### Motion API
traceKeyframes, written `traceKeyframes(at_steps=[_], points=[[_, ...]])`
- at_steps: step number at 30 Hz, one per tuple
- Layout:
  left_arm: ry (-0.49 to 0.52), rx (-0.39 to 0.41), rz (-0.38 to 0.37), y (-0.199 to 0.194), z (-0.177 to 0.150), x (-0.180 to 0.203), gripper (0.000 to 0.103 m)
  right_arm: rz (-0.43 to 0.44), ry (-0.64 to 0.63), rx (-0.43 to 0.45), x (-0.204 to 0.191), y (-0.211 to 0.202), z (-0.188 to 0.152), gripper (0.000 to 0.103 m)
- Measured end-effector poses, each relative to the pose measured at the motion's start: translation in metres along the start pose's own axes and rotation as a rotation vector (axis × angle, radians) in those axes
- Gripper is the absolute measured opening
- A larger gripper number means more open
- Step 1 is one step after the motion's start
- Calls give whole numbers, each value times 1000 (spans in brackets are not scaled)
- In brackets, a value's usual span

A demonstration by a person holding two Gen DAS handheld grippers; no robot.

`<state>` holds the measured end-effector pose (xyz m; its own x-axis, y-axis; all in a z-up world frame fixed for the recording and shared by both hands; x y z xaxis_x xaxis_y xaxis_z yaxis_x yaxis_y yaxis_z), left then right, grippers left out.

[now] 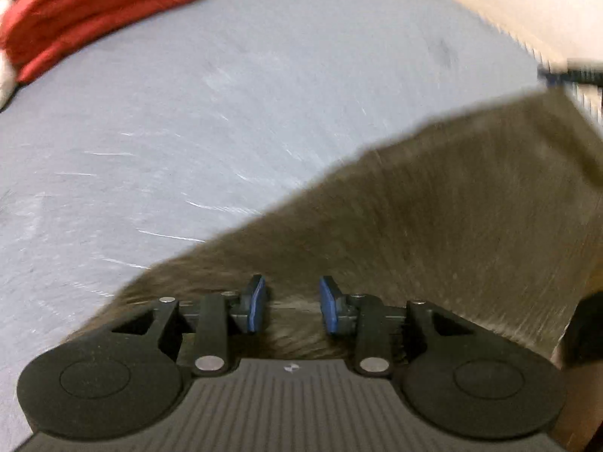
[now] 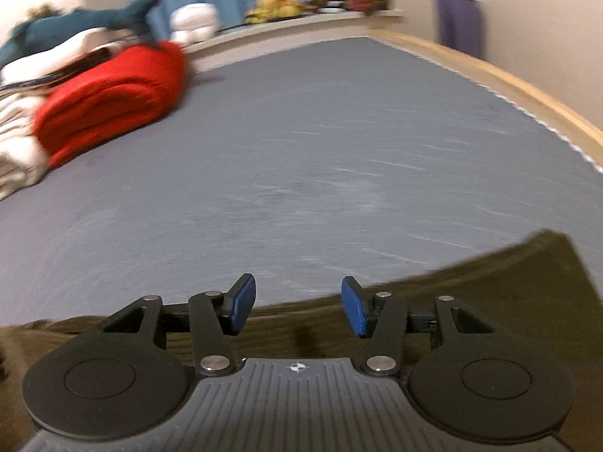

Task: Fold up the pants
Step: 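Grasp the grey waistband with the left gripper and lift it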

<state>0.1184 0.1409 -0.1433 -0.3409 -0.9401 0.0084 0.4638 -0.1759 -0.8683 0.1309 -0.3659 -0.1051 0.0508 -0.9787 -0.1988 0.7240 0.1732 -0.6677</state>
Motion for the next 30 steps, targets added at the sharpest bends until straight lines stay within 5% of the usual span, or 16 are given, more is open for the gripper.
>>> traceKeyframes(at_steps=[5, 11, 21, 22, 25, 28, 30], points=[[-254, 103, 14, -52, -9, -69, 42, 119, -185, 31, -98, -13, -4, 53], [-459, 94, 138, -86, -68, -129, 60, 300, -409, 44, -213, -33, -22, 55], [-437, -3, 7, -71, -107, -102, 66, 423, -531, 33, -300, -53, -43, 61], [-411, -8, 27, -71, -109, -98, 63, 427, -538, 33, -306, -53, -45, 62], [-358, 14, 43, -77, -111, -97, 23, 433, -540, 23, -315, -51, -50, 62], [-346, 74, 116, -110, -108, -118, 20, 441, -538, 16, -321, -51, -55, 62], [-378, 80, 70, -121, -115, -129, 23, 453, -543, 14, -323, -54, -59, 62]])
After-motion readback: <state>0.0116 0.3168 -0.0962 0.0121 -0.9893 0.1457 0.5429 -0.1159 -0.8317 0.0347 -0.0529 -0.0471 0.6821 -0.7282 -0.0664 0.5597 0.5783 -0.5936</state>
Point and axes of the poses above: each gripper's, at about its wrist camera, not at the fingertips, and y roughly the way its jaws point, x to its right, z to its top, the point moved 10 cm from there along y, roughly the way its jaws point, and after that the axes turned 1 degree about -x, right-handed, at the moved point
